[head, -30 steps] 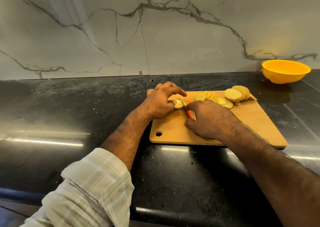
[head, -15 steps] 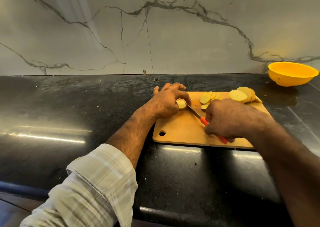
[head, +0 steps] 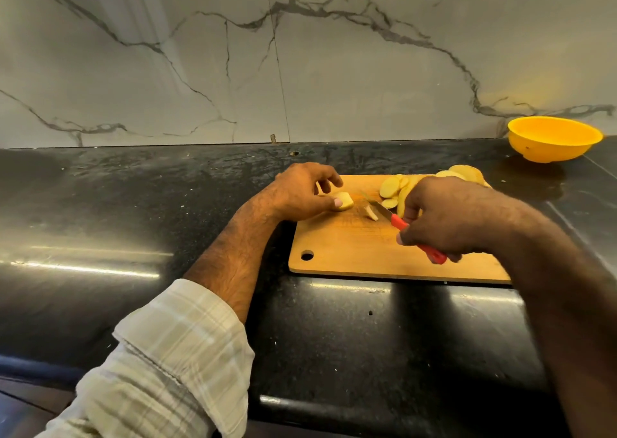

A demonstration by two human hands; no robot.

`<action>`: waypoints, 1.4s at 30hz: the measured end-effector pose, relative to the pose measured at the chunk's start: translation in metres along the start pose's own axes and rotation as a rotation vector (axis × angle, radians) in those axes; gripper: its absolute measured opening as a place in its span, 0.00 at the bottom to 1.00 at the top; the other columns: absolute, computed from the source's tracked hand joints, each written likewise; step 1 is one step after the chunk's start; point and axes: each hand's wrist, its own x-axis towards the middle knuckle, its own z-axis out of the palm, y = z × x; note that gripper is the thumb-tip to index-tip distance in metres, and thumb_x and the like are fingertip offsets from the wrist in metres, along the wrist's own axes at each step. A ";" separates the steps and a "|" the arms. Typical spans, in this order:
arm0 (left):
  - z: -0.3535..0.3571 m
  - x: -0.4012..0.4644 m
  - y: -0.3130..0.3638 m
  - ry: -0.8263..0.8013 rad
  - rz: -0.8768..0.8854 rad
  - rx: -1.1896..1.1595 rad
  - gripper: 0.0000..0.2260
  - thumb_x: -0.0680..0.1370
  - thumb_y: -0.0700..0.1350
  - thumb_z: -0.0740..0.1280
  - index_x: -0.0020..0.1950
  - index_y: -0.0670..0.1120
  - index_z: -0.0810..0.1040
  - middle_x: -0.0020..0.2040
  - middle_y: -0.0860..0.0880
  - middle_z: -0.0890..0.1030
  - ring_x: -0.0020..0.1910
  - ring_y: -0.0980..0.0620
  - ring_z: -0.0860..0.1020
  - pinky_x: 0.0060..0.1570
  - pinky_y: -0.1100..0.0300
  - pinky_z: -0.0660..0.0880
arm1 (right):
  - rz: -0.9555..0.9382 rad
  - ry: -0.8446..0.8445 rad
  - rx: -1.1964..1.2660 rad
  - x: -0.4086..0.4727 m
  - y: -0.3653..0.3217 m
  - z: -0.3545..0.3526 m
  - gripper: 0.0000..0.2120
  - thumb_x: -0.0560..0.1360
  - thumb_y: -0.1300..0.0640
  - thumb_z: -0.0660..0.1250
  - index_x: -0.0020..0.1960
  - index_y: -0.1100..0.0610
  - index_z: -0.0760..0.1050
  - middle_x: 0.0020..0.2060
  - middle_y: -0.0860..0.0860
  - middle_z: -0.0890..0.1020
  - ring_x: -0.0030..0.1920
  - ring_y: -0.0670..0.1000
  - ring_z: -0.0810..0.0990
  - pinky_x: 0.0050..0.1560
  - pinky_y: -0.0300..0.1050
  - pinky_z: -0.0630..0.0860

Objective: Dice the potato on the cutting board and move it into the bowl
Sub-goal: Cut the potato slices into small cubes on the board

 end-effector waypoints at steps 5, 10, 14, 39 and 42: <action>0.006 -0.004 0.007 -0.011 0.001 -0.011 0.20 0.76 0.58 0.76 0.67 0.57 0.79 0.56 0.58 0.78 0.56 0.57 0.77 0.66 0.41 0.76 | 0.031 0.145 0.052 0.012 -0.001 0.006 0.08 0.80 0.50 0.73 0.50 0.55 0.82 0.33 0.52 0.86 0.30 0.49 0.86 0.33 0.45 0.85; 0.014 0.000 0.018 0.066 0.153 0.135 0.12 0.78 0.58 0.74 0.61 0.62 0.82 0.68 0.56 0.73 0.73 0.52 0.66 0.72 0.37 0.59 | 0.085 0.281 0.115 0.018 0.004 0.002 0.09 0.79 0.49 0.74 0.51 0.55 0.81 0.35 0.52 0.84 0.33 0.49 0.85 0.41 0.54 0.87; 0.028 0.005 0.031 0.006 0.169 0.161 0.07 0.78 0.58 0.74 0.56 0.62 0.84 0.67 0.59 0.74 0.72 0.53 0.65 0.72 0.36 0.58 | 0.122 0.278 0.162 0.019 0.004 0.003 0.11 0.79 0.49 0.74 0.55 0.55 0.80 0.38 0.53 0.83 0.36 0.50 0.85 0.43 0.55 0.87; -0.010 0.046 0.020 -0.179 0.062 0.096 0.12 0.81 0.35 0.69 0.52 0.53 0.85 0.53 0.58 0.82 0.59 0.56 0.77 0.67 0.45 0.73 | 0.111 0.139 0.224 0.026 0.003 0.012 0.12 0.77 0.48 0.74 0.55 0.55 0.80 0.41 0.53 0.84 0.39 0.51 0.86 0.43 0.52 0.87; -0.014 0.048 0.017 -0.221 0.079 0.076 0.18 0.80 0.32 0.66 0.53 0.55 0.86 0.55 0.59 0.83 0.60 0.55 0.78 0.67 0.45 0.76 | 0.103 0.110 0.181 0.026 0.000 0.015 0.12 0.77 0.48 0.75 0.55 0.53 0.80 0.43 0.52 0.83 0.40 0.51 0.85 0.44 0.51 0.87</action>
